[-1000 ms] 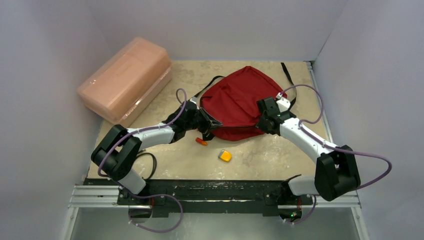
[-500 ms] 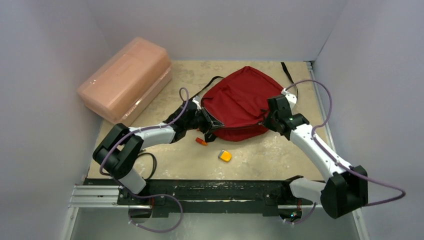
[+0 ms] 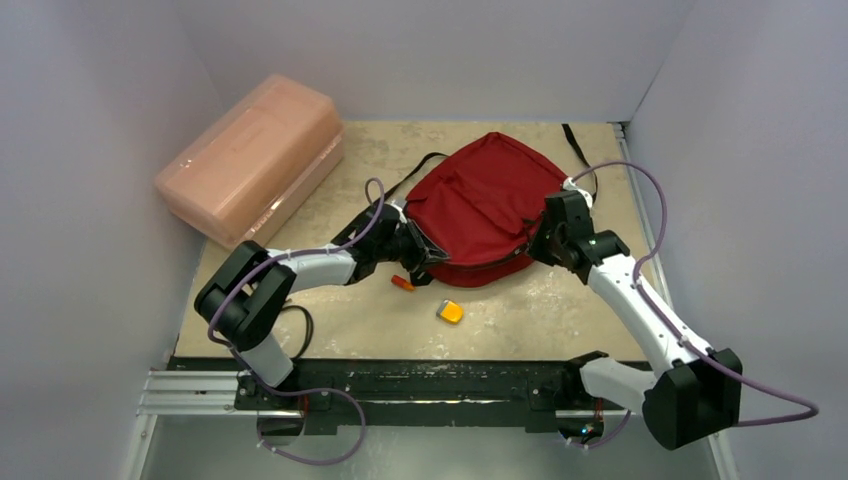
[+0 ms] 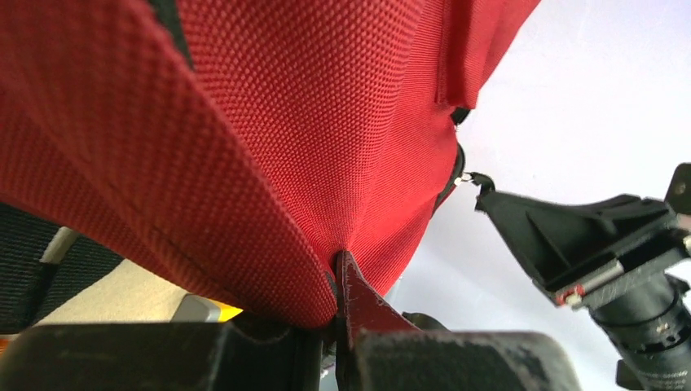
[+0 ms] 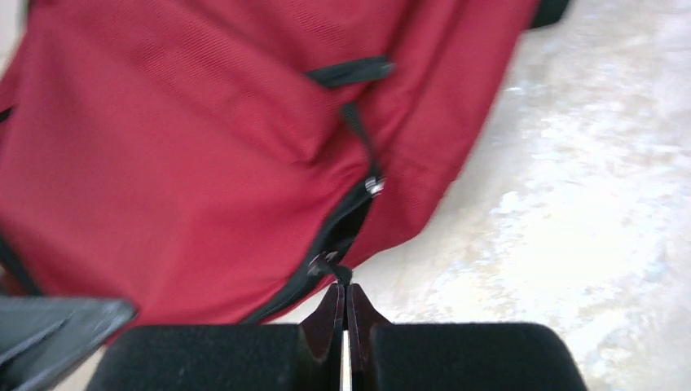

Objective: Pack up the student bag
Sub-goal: Zip the student bag at the center of the board.

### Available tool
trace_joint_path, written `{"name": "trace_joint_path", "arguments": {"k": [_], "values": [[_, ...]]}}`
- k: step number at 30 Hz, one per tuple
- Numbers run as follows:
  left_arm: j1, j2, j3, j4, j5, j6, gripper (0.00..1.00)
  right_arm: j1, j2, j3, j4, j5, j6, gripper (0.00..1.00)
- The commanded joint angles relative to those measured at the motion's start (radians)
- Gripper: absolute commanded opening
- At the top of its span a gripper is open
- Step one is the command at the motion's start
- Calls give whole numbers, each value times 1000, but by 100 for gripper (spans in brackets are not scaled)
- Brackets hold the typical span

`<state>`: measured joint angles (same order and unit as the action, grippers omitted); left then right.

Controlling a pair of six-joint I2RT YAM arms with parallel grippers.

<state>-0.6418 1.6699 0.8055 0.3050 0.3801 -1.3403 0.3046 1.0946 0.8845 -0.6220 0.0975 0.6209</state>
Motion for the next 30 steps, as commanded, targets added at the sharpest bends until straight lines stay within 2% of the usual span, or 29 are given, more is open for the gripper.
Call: {"name": "trace_joint_path", "arguments": {"k": [1,4,7,13,15,16,17,18,19,20,24,26,30], "values": [[-4,-39,-31,-55,-35,70,0,-38,81,23,9,249,131,0],[-3,-67,-69,-90,-71,94,0,-82,140,22,45,325,197,0],[-2,-74,-87,-96,-84,116,0,-185,168,16,69,304,204,0],[-26,-6,-3,-65,6,124,0,-232,112,45,84,371,85,0],[-55,29,55,-57,38,119,0,-233,97,47,141,219,-22,1],[-71,39,77,-59,44,118,0,-233,104,74,113,196,-46,20],[-88,48,97,-64,48,118,0,-232,112,97,73,175,-67,50],[-103,56,115,-68,53,118,0,-232,114,110,58,138,-102,74],[-114,64,128,-70,59,118,0,-232,109,112,62,98,-128,91],[-124,72,138,-74,63,118,1,-233,98,107,72,63,-142,98],[-155,97,150,-74,81,119,5,-265,114,124,163,-126,-122,99],[-189,107,165,-78,97,125,9,-269,173,157,173,-207,-16,98],[-228,74,195,-141,116,194,23,-276,236,166,181,-202,33,94]]}}
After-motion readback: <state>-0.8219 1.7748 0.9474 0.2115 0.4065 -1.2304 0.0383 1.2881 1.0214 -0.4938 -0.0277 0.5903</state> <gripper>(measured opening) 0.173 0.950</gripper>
